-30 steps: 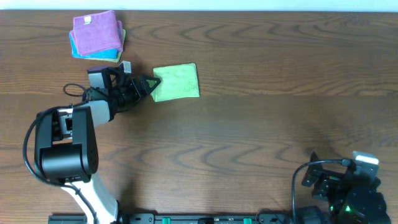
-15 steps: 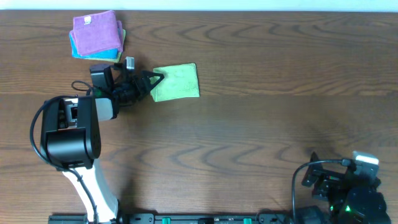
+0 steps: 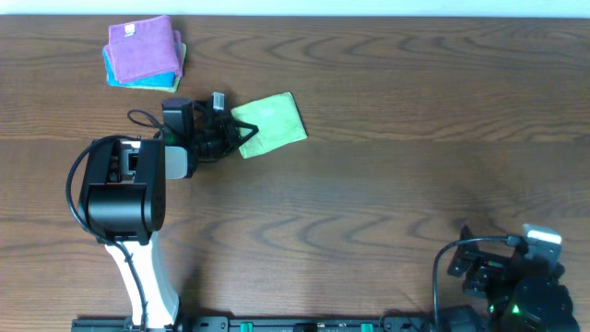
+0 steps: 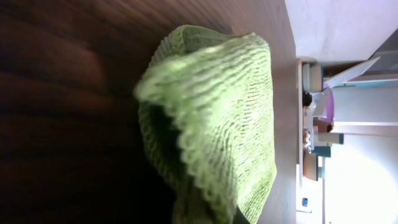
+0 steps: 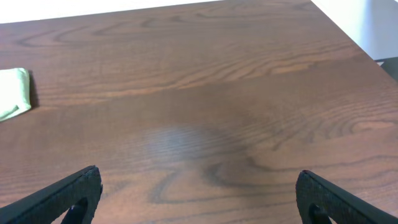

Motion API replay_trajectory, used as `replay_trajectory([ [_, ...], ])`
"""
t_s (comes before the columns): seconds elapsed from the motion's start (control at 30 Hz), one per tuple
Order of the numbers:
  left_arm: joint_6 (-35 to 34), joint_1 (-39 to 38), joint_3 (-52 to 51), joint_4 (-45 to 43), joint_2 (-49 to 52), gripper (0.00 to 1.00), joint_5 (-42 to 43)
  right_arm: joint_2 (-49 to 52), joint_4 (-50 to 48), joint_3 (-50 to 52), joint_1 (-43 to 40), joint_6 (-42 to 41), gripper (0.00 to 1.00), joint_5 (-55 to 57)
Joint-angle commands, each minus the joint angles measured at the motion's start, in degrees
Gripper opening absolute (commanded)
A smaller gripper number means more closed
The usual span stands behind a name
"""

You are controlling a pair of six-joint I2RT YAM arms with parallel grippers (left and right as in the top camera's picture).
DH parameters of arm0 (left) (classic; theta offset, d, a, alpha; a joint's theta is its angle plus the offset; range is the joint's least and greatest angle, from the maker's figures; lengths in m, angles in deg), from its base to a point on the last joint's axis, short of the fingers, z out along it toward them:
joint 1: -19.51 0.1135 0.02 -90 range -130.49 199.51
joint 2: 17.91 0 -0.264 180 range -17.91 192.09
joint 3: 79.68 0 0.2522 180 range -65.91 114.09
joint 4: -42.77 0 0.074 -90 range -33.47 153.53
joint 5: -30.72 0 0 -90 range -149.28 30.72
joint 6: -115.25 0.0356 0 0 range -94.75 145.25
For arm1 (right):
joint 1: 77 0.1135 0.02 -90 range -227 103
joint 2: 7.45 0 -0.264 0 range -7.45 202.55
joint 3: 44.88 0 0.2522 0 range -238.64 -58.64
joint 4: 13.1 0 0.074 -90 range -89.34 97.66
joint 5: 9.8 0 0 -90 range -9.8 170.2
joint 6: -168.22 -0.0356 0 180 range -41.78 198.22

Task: Fold the cloth
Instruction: 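Grasp the folded green cloth's left edge with the left gripper, then lift the green cloth with the left gripper and carry it onto the pink-blue stack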

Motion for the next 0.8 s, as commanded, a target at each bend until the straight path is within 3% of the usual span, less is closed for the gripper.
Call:
replay_trajectory([
  [0.0, 0.7, -0.2, -0.9, 2.1, 4.8, 0.06, -4.3, 0.1, 0.0, 0.5, -0.3, -0.5, 0.99, 0.8],
  [0.2, 0.1, -0.2, 8.3, 3.6, 4.5, 0.06, 1.8, 0.1, 0.0, 0.5, -0.3, -0.5, 0.99, 0.8],
  [0.5, 0.8, -0.2, 23.7, 13.2, 3.0, 0.06, 1.9, 0.1, 0.1, 0.5, -0.3, -0.5, 0.99, 0.8],
  [0.77, 11.5, 0.6, 40.2, 34.6, 3.0, 0.06, -2.5, 0.1, 0.1, 0.5, -0.3, -0.5, 0.99, 0.8],
])
